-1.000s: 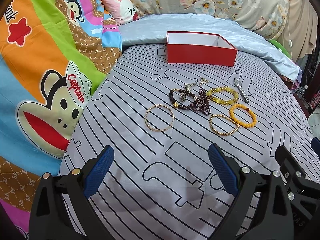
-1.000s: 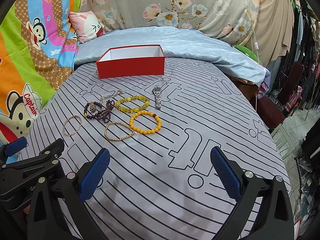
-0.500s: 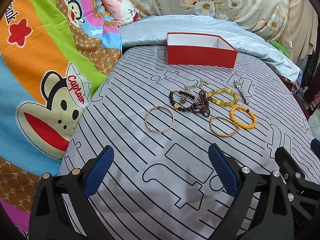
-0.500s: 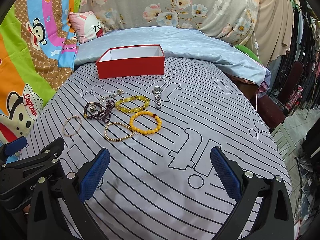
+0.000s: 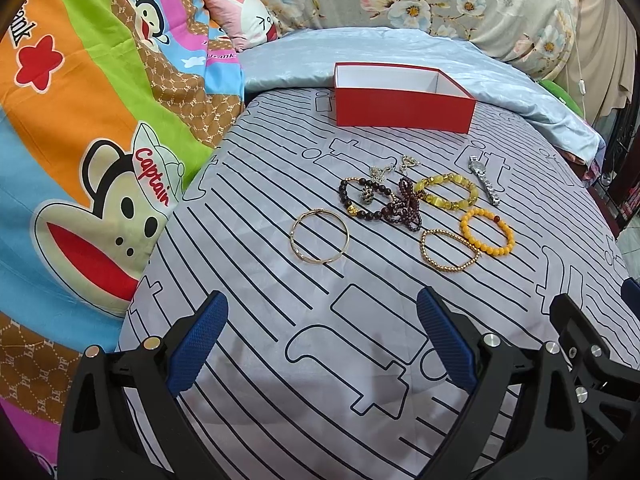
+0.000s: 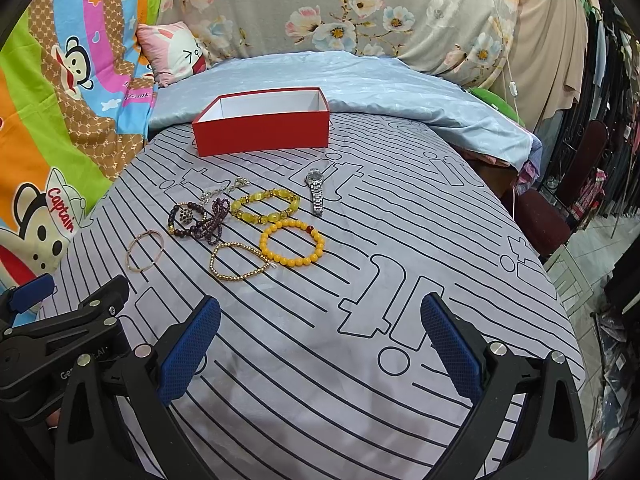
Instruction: Organize jewelry
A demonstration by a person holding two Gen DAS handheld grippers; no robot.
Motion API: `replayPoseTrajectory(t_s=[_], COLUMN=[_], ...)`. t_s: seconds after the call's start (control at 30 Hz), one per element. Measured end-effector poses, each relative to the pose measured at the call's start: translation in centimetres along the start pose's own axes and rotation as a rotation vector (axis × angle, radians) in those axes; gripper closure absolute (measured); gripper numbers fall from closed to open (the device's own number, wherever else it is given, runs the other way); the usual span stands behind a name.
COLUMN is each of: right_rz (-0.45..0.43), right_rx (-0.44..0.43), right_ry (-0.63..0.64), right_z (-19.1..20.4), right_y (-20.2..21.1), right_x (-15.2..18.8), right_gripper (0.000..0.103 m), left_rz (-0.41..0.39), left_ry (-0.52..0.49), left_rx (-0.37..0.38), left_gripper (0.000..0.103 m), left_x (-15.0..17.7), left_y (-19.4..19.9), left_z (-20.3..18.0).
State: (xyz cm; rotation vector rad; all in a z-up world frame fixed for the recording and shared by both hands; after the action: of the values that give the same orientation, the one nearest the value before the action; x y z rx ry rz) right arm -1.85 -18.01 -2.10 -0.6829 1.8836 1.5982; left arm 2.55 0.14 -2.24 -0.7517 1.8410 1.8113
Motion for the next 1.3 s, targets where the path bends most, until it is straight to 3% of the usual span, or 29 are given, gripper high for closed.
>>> replayPoseTrajectory(t_s=[0.9, 1.17, 1.3], right_rz=[0.011, 0.046, 0.068], right_rx=[-0.006, -0.019, -0.022], right_ry=[-0.007, -0.005, -0.015], right_z=[0.1, -0.1, -0.6], right_y=[-0.6, -2.4, -3.8], right_x=[0.3, 0.6, 0.6], right_gripper=[0.005, 0.005, 0.005], left_rz=[0.009, 0.035, 0.042], left_ry=[-0.001, -0.014, 0.009], left_rx=[-0.002, 0.001, -0.045], left_gripper=[0.01, 0.01, 0.01], left_x=[0.5, 0.5, -0.2], left_y=[-0.4, -1.9, -3.8], left_z=[0.0, -0.1, 1.7])
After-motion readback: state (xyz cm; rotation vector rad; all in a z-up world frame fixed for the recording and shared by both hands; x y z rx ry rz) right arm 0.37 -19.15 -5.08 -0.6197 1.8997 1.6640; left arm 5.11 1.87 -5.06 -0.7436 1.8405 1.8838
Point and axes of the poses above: each gripper's, at about its wrist camera, not at the fingertips, and y roughly against the way its jaws point, z to its left, x to its underside, the point moved 4 cm from there along -y, roughly the way its jaws point, and after that the axes turned 6 degrees about y, right-handed, at the moved point
